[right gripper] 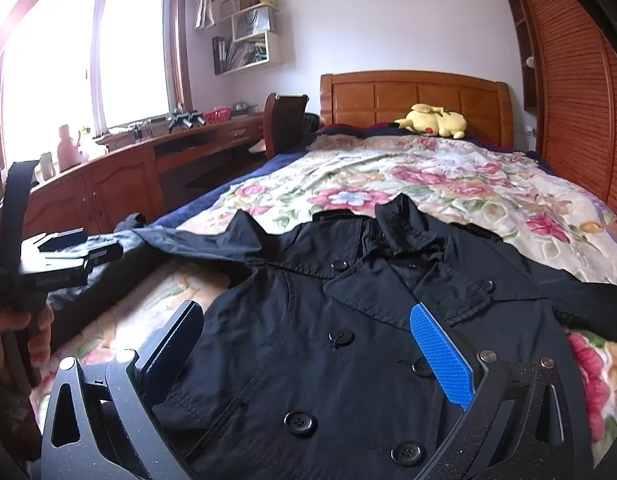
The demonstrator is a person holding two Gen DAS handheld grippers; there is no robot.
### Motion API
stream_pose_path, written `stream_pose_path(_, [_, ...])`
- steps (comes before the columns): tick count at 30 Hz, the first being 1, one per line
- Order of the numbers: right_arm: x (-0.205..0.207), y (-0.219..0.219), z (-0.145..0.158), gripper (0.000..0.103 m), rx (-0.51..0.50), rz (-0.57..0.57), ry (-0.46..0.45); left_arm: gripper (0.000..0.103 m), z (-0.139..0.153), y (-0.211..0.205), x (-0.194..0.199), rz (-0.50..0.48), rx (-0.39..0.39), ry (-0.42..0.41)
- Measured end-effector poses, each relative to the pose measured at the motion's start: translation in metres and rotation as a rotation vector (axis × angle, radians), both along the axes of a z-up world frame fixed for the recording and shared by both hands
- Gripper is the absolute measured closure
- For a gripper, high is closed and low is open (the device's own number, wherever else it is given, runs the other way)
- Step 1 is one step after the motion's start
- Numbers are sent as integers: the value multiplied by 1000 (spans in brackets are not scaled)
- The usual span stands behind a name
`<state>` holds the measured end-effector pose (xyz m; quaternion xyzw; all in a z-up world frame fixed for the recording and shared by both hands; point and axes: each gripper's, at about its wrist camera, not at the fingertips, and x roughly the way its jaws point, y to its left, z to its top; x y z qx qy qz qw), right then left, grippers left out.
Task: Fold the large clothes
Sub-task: 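Reach the left gripper to the coat sleeve nearest it and grasp the cuff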
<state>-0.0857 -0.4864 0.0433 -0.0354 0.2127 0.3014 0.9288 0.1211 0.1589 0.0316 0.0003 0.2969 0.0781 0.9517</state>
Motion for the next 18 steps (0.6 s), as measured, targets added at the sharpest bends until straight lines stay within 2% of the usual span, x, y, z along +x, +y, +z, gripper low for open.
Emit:
stream_pose_path(7, [6, -2, 2, 0, -25, 26, 14, 0, -16, 13, 44, 33, 11, 98])
stream_pose_path(12, [5, 6, 2, 0, -57, 42, 23, 0, -31, 22, 74, 44, -31, 176])
stream_pose_path(18, [16, 18, 2, 0, -97, 97, 75, 0, -46, 33, 107, 74, -48, 212])
